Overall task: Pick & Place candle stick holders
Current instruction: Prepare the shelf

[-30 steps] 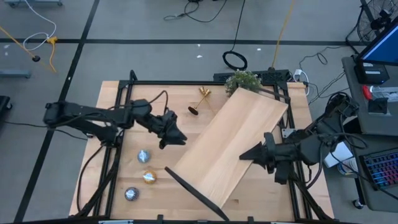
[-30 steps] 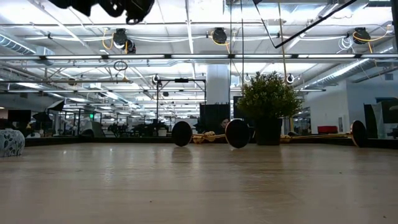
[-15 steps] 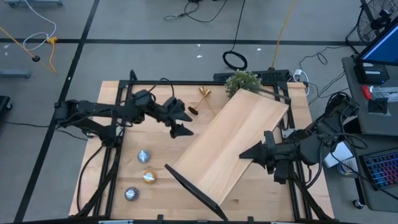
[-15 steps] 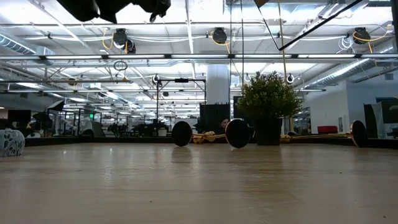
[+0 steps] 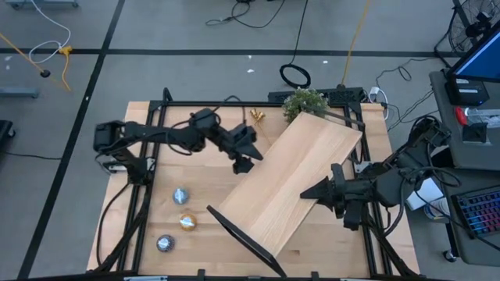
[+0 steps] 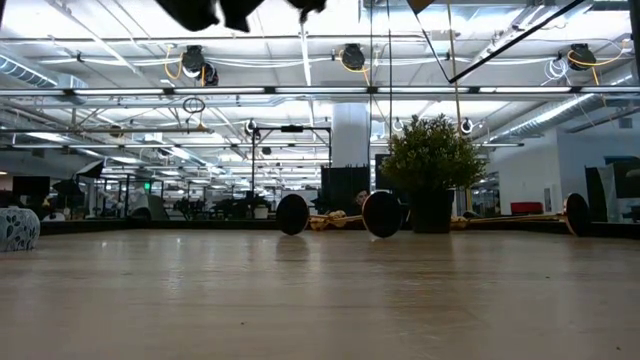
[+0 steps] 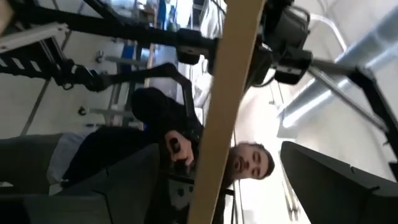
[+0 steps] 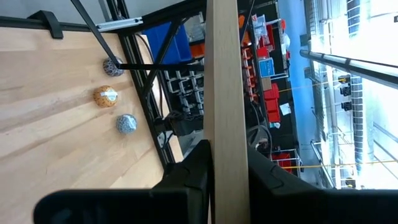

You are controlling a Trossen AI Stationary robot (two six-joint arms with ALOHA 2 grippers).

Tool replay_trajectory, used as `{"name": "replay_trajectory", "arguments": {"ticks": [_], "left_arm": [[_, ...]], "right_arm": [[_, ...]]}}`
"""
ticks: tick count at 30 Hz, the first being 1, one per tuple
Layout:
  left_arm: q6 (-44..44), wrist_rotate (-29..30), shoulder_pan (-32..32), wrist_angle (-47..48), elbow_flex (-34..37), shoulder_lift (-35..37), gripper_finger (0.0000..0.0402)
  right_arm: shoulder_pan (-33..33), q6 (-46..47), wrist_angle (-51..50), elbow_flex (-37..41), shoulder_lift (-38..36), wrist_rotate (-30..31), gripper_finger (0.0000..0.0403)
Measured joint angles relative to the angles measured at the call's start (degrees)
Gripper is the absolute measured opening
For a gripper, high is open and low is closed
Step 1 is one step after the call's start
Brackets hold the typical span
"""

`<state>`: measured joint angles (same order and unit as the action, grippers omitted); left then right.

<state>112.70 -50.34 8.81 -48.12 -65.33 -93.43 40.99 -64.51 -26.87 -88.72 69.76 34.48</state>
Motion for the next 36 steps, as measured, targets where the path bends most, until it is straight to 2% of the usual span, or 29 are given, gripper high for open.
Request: {"name": "replay_trajectory", "arguments": {"ticks": [6, 13, 17, 27, 32, 36], "left_arm": [[-0.06, -4.91, -0.81, -0.05, -8.50, -5.17, 0.0331], [-0.26, -5.15, -1.51, 1.44, -9.10, -5.72, 0.0276], [-0.09, -5.21, -2.34, 1.70, -9.10, -5.72, 0.0223], [-4.08, -2.12, -3.66, 0.53, -9.10, -5.60, 0.0052], [-7.07, 0.74, -3.83, 0.39, -9.13, -5.57, 0.0049], [-10.16, 3.56, -5.29, 0.48, -9.13, -5.57, 0.0049]], "right_arm": [[0.00, 0.22, -0.17, 0.02, 0.00, 0.02, 0.0040], [0.00, 0.37, -0.52, 0.02, 0.00, 0.24, 0.0040], [0.00, 0.46, -0.87, 0.04, 0.00, 0.28, 0.0040], [0.00, 0.35, -0.37, 0.04, -0.07, 2.56, 0.0040], [0.04, 0.31, -0.03, 0.02, -0.15, 2.70, 0.0040], [0.07, 2.65, 2.13, 0.02, -0.10, 3.06, 0.0087]]}}
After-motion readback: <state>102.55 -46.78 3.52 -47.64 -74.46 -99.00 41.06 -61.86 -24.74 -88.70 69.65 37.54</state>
